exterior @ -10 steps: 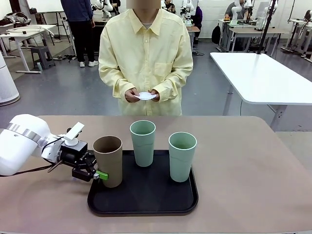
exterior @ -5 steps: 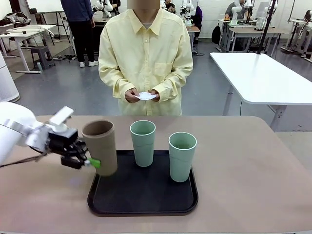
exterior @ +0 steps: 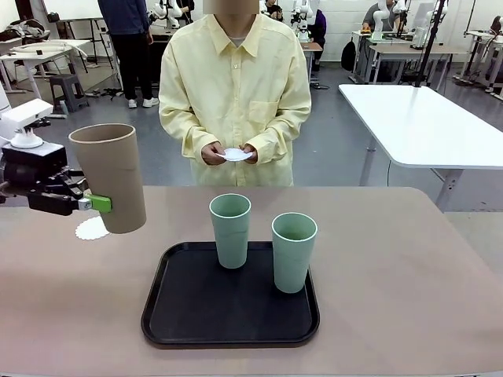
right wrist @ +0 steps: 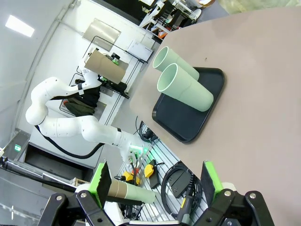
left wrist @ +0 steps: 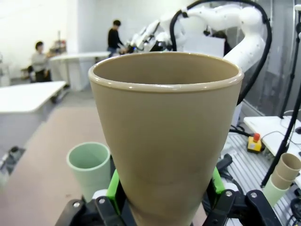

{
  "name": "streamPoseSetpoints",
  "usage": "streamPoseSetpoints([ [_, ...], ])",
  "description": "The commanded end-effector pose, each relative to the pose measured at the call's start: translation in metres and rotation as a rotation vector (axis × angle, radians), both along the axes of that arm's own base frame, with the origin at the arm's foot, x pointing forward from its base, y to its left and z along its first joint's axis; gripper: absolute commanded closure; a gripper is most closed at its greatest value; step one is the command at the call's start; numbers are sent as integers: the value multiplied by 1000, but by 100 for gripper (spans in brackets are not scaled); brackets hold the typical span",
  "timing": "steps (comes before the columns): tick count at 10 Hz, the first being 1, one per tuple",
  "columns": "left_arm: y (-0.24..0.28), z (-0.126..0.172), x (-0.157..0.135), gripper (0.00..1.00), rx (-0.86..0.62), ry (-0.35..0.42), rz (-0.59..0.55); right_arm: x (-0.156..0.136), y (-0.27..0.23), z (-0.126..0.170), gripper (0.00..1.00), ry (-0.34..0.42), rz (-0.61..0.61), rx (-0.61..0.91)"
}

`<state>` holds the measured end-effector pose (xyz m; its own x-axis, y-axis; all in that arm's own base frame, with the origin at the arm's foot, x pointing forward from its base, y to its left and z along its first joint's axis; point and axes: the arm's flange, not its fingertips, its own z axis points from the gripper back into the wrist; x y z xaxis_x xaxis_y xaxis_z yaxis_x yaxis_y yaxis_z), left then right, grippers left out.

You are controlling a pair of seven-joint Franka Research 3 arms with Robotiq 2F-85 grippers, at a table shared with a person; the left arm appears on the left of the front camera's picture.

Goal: Place coasters on the table and set cups on them.
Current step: Pick up one Reusable plastic cup and place it on a coaster set by the human.

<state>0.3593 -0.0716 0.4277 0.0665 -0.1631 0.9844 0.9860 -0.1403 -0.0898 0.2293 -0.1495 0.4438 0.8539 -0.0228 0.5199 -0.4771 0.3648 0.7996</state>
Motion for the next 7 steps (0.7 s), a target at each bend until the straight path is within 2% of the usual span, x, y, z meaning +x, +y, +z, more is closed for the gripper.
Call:
streamPoseSetpoints([
  [1,-9,-12,2,100,-13,-24,-21,0,-1,1,0,-15,1,13],
  [2,-9,-12,2,100,-13,-24,-21,0,-1,1,0,-15,1,13],
  [3,-3,-4,0,17,0,-1,-8,0,-1,1,0,-15,1,13],
  [4,33,-9,28,17,25,-56,39,0,-1,1,0,-15,1,13],
  [6,97,-12,67,17,76,-77,139,0,-1,1,0,-15,1,13],
  [7,127,-16,74,17,84,-70,199,0,-1,1,0,-15,1,13],
])
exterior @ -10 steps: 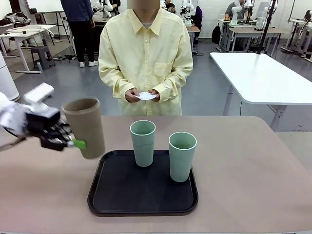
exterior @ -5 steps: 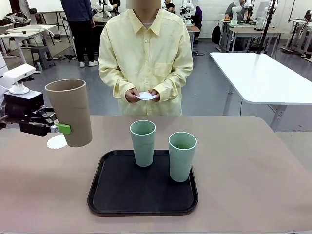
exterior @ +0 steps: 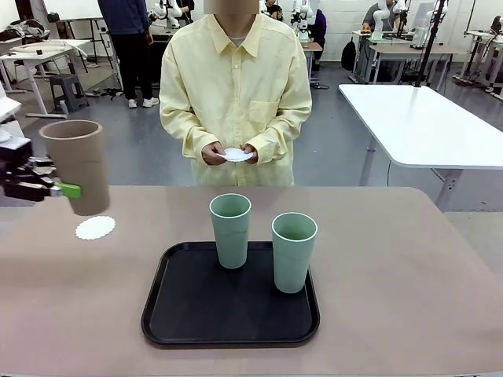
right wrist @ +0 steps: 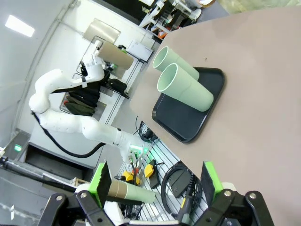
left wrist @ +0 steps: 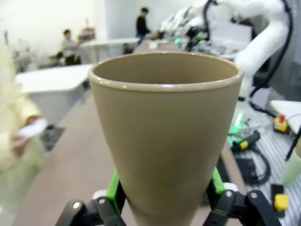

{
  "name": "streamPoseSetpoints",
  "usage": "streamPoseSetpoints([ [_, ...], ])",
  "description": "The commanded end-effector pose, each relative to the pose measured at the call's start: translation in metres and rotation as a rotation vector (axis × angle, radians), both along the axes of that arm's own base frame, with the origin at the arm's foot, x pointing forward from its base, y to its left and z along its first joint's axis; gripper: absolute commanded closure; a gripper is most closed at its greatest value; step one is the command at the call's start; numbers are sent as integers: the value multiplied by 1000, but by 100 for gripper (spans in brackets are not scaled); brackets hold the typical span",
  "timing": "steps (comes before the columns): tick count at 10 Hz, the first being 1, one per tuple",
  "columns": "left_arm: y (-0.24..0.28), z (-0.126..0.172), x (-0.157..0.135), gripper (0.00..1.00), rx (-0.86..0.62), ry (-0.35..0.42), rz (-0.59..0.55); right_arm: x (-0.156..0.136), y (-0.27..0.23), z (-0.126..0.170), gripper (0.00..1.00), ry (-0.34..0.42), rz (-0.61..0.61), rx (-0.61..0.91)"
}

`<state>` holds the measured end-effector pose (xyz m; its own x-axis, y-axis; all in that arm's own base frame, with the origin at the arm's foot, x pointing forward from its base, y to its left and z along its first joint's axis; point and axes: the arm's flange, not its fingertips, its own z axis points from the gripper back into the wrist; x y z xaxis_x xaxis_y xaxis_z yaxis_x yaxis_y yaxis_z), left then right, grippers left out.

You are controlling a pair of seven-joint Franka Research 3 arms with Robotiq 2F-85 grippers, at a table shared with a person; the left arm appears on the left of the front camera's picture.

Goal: Place coasters on the table and set cups on them.
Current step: Pick up one Reusable plastic cup and place it on a coaster set by the human.

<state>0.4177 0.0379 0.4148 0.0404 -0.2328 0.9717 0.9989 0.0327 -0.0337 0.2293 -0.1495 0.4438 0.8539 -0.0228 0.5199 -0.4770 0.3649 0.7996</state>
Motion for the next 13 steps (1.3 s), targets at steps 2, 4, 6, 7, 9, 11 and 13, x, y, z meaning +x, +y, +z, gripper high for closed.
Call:
streamPoseSetpoints([
  [2,71,-5,27,17,-42,-19,129,0,-1,1,0,-15,1,13],
  [4,102,-3,29,17,-61,-43,224,0,-1,1,0,-15,1,13],
  [6,114,-2,35,17,-68,-80,392,0,-1,1,0,-15,1,13],
  [7,116,-2,37,17,-77,-96,454,0,-1,1,0,-15,1,13],
  [9,113,-6,42,17,-68,-96,507,0,-1,1,0,-15,1,13],
  [11,107,-6,44,17,-89,-85,494,0,-1,1,0,-15,1,13],
  [13,119,-9,49,17,-71,-63,490,0,-1,1,0,-15,1,13],
])
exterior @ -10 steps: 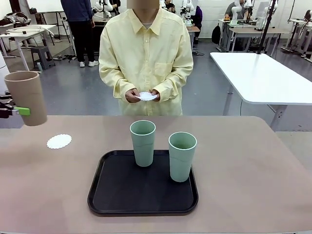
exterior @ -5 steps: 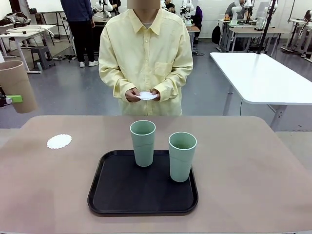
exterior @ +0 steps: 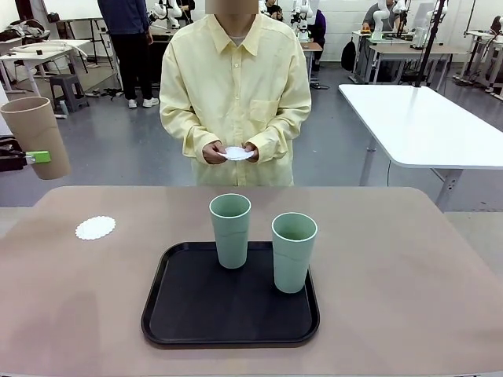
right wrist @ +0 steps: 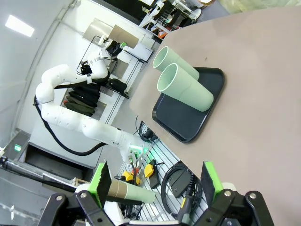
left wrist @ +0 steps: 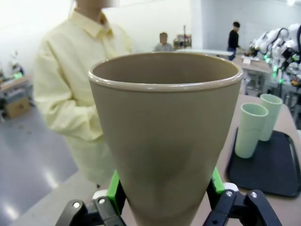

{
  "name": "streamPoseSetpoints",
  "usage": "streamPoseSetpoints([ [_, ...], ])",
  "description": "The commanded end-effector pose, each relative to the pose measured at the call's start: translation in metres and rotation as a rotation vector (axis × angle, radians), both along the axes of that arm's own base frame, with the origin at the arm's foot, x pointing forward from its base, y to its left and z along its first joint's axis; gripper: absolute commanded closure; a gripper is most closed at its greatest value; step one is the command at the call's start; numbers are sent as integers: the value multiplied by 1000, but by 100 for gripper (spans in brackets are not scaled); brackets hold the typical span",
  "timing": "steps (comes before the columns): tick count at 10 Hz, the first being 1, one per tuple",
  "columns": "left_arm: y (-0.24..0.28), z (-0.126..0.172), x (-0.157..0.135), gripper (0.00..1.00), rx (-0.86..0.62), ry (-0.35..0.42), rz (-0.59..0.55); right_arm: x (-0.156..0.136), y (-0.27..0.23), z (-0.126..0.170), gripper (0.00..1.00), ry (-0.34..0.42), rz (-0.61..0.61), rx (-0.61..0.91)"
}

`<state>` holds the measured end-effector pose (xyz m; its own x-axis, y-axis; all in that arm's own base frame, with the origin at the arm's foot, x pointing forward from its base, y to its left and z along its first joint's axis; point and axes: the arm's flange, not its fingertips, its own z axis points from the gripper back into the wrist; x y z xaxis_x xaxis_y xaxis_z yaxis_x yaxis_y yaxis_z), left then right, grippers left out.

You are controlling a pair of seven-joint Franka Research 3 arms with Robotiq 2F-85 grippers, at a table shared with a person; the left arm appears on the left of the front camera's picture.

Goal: Place coasters on the table and set cups on them.
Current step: Pick up one Reusable plastic cup and place it on a coaster set by the human.

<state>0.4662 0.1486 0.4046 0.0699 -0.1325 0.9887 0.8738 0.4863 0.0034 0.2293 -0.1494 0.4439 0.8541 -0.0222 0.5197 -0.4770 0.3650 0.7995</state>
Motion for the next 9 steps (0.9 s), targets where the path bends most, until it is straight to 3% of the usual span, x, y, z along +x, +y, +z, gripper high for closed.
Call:
streamPoseSetpoints([
  [1,8,1,0,17,3,-3,14,0,-1,1,0,-16,0,13],
  [6,7,-2,-1,17,-1,4,14,0,-1,1,0,-16,0,13],
  [9,-9,-46,21,17,-19,11,-50,0,-1,1,0,-16,0,13],
])
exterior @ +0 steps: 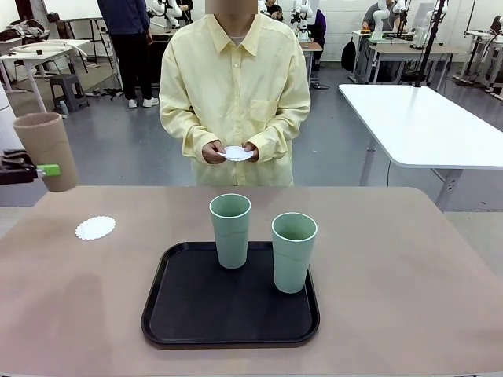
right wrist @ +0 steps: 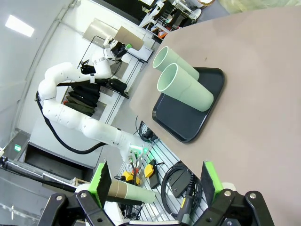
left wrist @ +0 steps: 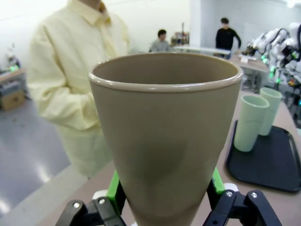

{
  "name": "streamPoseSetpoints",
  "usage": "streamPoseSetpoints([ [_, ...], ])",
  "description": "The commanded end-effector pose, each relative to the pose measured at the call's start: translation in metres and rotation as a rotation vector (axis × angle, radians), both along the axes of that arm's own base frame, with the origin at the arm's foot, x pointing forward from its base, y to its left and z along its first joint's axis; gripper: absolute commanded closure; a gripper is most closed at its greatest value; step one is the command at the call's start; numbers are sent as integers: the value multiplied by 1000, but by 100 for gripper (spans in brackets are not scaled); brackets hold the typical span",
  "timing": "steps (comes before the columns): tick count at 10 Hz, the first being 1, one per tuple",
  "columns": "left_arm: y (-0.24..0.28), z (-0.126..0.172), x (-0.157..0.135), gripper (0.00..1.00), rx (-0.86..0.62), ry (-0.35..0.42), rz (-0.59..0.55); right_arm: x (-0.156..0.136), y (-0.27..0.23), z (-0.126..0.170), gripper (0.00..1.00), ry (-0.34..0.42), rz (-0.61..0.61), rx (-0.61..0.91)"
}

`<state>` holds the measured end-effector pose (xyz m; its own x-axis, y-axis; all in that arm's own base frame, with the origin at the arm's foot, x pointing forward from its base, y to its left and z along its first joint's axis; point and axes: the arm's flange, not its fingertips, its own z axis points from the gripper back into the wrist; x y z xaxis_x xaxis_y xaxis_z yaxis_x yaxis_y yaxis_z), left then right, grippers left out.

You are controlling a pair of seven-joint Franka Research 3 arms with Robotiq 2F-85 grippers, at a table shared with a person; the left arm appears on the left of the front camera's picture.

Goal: Place coasters on the table and set cups on them.
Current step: Pick up one Reusable plastic cup and place it on a coaster set by the human.

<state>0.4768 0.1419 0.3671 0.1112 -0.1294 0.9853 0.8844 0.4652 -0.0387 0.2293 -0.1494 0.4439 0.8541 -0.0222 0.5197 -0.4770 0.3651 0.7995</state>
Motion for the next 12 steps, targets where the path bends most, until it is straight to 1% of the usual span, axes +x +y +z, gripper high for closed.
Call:
streamPoseSetpoints([
  [1,-5,-22,12,17,-14,-33,-53,0,-1,1,0,-15,0,13],
  [5,-12,-60,17,17,10,-57,-137,0,-1,1,0,-15,0,13],
  [9,-12,-92,29,17,24,-33,-160,0,-1,1,0,-15,0,13],
  [12,-10,-111,36,17,-5,-30,-156,0,-1,1,0,-15,0,13],
])
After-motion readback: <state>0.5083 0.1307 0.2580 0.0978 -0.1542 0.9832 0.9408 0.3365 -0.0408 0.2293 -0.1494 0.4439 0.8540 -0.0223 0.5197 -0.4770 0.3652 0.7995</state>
